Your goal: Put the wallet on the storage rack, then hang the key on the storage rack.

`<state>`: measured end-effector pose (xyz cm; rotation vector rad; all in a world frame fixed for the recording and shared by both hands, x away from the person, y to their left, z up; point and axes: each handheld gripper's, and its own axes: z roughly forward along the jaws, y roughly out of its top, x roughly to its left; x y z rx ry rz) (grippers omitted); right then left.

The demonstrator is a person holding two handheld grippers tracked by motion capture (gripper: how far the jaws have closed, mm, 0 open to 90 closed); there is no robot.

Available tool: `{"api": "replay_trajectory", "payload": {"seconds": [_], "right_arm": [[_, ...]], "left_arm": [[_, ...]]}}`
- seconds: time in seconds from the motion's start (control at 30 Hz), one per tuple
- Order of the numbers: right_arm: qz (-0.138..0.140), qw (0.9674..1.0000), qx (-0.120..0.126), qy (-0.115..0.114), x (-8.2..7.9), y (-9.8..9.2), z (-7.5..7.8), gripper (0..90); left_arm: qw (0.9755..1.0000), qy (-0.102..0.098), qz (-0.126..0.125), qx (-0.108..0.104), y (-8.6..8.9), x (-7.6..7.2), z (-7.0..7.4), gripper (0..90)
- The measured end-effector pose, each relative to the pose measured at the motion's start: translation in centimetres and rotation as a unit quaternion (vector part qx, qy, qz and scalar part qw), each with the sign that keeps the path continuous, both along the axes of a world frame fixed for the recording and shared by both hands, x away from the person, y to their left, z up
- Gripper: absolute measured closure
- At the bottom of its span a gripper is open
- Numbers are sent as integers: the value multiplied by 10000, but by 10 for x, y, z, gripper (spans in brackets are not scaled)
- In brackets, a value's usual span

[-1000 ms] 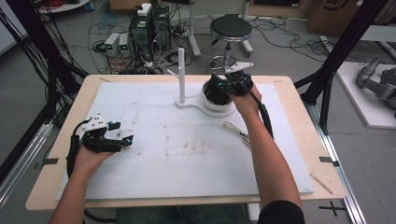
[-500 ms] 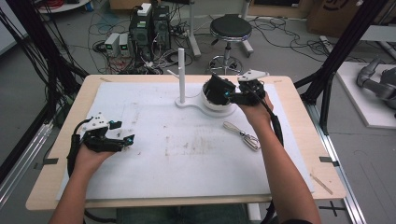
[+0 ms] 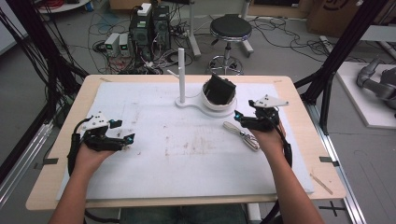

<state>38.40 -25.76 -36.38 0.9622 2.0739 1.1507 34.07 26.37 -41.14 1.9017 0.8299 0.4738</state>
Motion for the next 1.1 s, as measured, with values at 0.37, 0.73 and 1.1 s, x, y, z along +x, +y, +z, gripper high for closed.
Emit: {"api": "replay_trajectory", "payload": {"seconds": [0.37, 0.73, 1.1], "right_arm": [[51, 9999, 50, 138, -12, -8, -24, 218], [123, 9994, 100, 292, -19, -19, -35, 211], [246, 9988, 9, 414, -18, -17, -39, 211]], "left_arm": [[10000, -35, -20, 11, -1, 4, 1, 200], [9999, -114, 23, -100, -8, 13, 2, 200], [9999, -92, 45, -73, -8, 14, 2, 200]]}}
